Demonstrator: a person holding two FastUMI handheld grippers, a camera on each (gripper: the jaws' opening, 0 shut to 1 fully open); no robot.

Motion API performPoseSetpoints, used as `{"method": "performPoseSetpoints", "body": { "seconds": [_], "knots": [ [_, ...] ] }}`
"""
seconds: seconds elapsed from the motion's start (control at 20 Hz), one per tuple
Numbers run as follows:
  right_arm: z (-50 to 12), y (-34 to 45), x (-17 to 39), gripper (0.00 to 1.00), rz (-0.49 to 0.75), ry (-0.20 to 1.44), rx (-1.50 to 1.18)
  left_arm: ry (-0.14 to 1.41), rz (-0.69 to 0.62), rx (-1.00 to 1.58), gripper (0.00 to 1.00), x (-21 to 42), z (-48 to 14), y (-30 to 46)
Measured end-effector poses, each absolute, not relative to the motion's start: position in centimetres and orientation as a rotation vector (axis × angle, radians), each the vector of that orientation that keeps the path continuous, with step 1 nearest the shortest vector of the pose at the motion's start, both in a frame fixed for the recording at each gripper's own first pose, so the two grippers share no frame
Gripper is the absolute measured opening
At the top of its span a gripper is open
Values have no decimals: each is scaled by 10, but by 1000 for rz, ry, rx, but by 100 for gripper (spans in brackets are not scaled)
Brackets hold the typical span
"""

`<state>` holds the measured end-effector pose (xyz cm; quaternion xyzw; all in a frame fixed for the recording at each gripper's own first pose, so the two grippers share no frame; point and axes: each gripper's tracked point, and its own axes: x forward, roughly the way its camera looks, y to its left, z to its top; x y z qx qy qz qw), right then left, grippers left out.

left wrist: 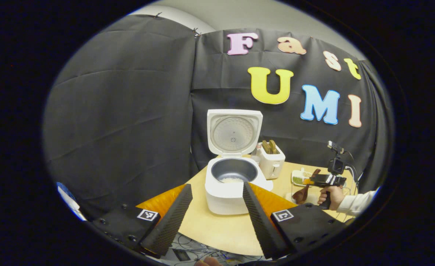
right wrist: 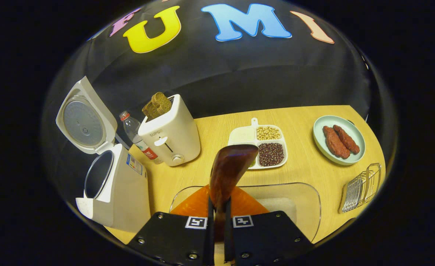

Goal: Close the left gripper, press the button to open the rice cooker; take a wooden spoon from the chopstick holder with the right hand, scoop a spoonful of rice and pour it into the rice cooker, then put the wooden spoon back into the chopstick holder.

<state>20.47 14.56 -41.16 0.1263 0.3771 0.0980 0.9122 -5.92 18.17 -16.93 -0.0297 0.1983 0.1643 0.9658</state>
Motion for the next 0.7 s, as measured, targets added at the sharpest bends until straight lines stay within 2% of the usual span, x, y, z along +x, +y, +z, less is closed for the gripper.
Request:
{"method": "performPoseSetpoints", "body": {
  "seconds": [0.05,0.35,0.45,0.7],
  "knots": [
    [-411,150,204,11,210,780,279,399,335,-57,92,-61,-169,182],
    [-411,155,199,11,218,832,420,392,349,-58,92,-71,-166,185],
    [-408,147,198,11,204,830,464,387,346,-52,100,-76,-161,184],
    [-385,126,193,11,202,785,502,385,330,-51,100,-78,-160,176]
  ]
}}
